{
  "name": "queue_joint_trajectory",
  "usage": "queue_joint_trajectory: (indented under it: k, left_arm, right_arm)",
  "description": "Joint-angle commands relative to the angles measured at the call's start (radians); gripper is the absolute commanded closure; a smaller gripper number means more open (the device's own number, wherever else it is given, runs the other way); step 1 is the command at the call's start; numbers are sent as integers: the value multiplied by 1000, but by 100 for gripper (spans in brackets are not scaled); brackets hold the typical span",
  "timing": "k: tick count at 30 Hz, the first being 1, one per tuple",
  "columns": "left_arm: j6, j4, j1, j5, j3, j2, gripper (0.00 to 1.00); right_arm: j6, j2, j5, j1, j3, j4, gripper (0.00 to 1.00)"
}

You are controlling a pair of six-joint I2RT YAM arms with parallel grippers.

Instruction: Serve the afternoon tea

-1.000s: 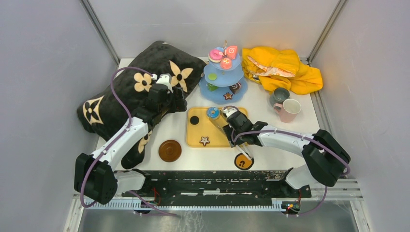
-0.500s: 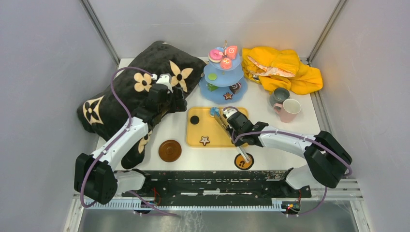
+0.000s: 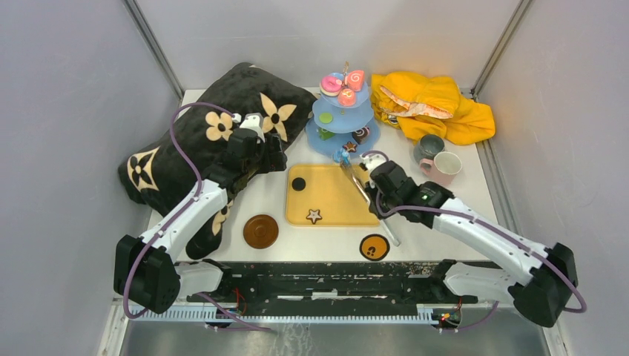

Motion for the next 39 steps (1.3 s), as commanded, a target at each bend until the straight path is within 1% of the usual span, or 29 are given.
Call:
queue_joint_trajectory:
  k: [1, 5, 12, 15, 19, 26, 39]
  left_arm:
    - [-42, 48, 5, 7, 23, -3, 0]
    - [-41, 53, 4, 9, 22, -5, 0]
    - [-32, 45, 4, -4, 14, -24, 0]
    - [-32, 46, 5, -8, 4, -32, 0]
    - [-35, 45, 5, -6, 0, -33, 0]
    - [-29, 41, 5, -14, 3, -32, 0]
    - [-28, 36, 5, -19, 11, -32, 0]
  right_arm:
    - [-16, -72, 64, -52, 154, -117, 99]
    - [-32, -75, 60, -128, 232, -154, 99]
    - [-59, 2, 27, -225, 320, -176, 99]
    - [-72, 39, 35, -253, 333, -170, 99]
    - [-72, 79, 17, -302, 345, -122, 99]
    - [-91, 165, 15, -322, 366, -31, 99]
    - [-94, 353, 13, -345, 476, 45, 99]
